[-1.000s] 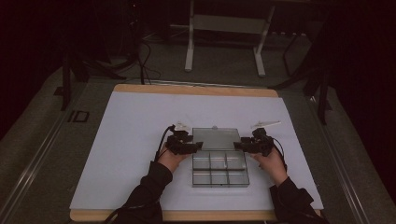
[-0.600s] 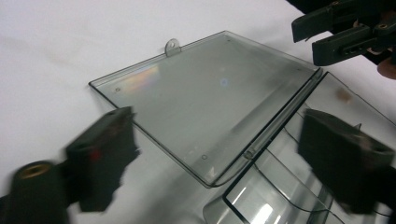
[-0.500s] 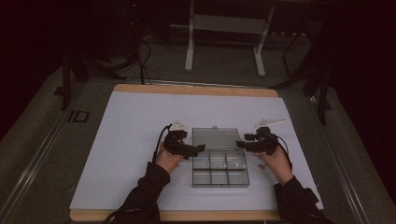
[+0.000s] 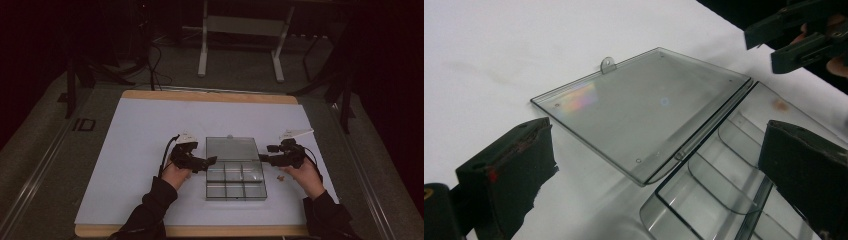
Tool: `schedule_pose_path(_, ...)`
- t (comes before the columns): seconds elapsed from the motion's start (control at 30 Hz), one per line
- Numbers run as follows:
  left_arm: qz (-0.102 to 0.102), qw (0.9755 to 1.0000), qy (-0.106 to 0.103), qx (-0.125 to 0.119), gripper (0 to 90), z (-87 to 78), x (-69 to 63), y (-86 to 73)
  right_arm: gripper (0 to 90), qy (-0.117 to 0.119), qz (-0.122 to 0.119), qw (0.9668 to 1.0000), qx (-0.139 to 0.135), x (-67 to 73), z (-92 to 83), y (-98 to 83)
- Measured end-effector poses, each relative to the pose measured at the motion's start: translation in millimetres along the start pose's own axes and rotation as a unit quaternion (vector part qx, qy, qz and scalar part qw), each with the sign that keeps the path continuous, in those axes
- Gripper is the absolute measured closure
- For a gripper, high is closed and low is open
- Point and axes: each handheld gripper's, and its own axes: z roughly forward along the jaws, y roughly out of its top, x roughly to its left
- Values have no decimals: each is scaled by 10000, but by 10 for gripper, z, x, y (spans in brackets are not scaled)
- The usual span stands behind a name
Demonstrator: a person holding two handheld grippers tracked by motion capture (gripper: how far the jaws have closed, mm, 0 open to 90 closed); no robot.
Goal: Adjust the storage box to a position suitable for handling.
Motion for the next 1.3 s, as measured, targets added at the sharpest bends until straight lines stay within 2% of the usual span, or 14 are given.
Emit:
schedule_pose_path(0.23, -7, 10000, 26, 9, 20, -51, 16, -61, 404, -36, -200, 9997, 101, -9, -113, -53)
schedule_pose_path(0.3, 18, 9999, 47, -104, 20, -92, 33, -89, 413, -122, -326, 9993, 93, 1, -171, -79)
schedule_pose_path(0.47, 65, 10000, 29, -51, 20, -148, 46, -146, 414, -102, -539, 9985, 96, 13, -277, -130)
schedule_pose_path(0.57, 124, 9999, 22, -45, 20, -183, 29, -159, 424, -33, -624, 9979, 165, 15, -333, -169)
schedule_pose_path(0.67, 181, 9998, -13, -70, 19, -212, 12, -167, 438, 71, -824, 9962, 259, 27, -380, -217)
schedule_pose_path(0.8, 187, 9998, -79, -46, 20, -229, -14, -207, 480, 177, -1237, 9912, 434, 68, -430, -294)
schedule_pose_path(0.87, 217, 9997, -143, -30, 20, -232, -32, -241, 488, 220, -1458, 9875, 555, 90, -442, -334)
schedule_pose_path(1.0, 335, 9993, -189, 39, 19, -241, -65, -294, 521, 307, -1691, 9818, 804, 107, -443, -387)
schedule_pose_path(1.1, 432, 9988, -219, -8, 19, -266, -73, -315, 544, 355, -1849, 9765, 1045, 118, -436, -411)
schedule_pose_path(1.3, 375, 9991, -208, -50, 19, -329, -45, -359, 600, 405, -2039, 9665, 1508, 89, -403, -446)
